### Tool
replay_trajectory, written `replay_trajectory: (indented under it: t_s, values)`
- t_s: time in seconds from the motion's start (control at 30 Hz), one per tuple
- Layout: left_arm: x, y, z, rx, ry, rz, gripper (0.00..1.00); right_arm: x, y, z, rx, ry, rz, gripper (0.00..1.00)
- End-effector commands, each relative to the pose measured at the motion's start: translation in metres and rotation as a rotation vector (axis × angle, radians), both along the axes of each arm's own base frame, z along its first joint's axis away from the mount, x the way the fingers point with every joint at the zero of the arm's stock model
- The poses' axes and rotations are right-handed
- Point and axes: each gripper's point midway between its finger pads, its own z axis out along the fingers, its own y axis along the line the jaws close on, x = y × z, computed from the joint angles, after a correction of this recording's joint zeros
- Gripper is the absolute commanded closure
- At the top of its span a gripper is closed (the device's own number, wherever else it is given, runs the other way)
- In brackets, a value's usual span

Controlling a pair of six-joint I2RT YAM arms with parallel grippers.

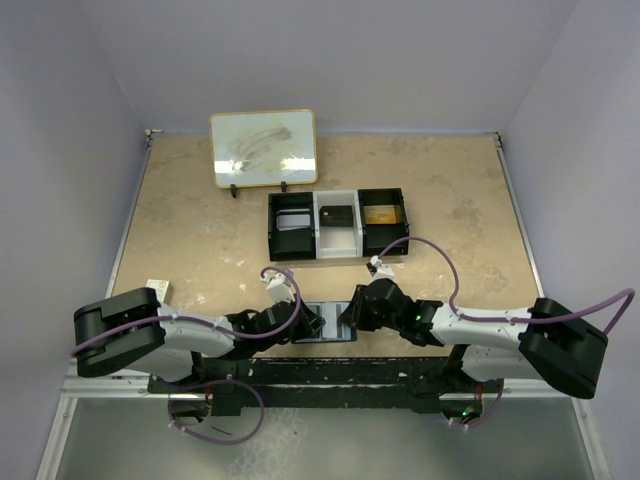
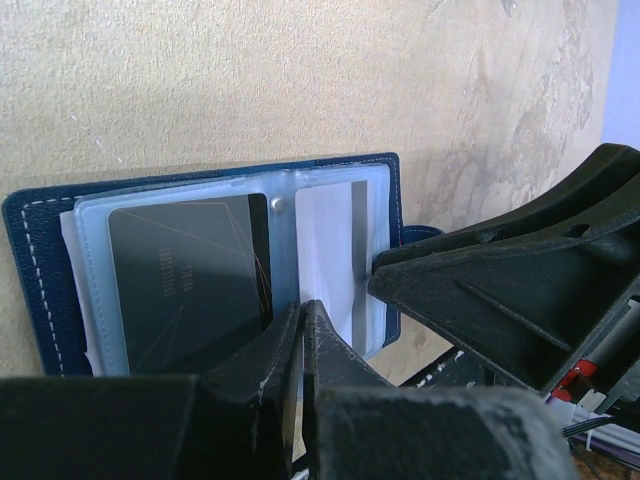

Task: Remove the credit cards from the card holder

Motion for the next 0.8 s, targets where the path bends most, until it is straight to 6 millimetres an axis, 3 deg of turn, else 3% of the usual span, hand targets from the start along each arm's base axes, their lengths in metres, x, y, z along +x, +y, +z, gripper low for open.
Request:
replay_trajectory:
  t_s: [0.0,0.53,0.67,0.77]
  values:
    - [0.002,-0.011,0.016,-0.065,-0.021,-0.008,1.0,-0.008,-0.026,-0.027,-0.133,0.046,-0.018,0.75]
    - [0.006,0.006,0.02,0.025,-0.044,0.023,1.0,-0.007,-0.023,-0.025,-0.133,0.041,-0.009,0.75]
    - [0.006,0.002,0.021,0.028,-0.046,0.01,1.0,-0.004,-0.012,-0.008,-0.101,0.01,0.033,0.7]
    - [0.006,0.001,0.023,0.028,-0.048,0.007,1.0,0.012,-0.011,0.011,-0.111,-0.06,0.003,0.68]
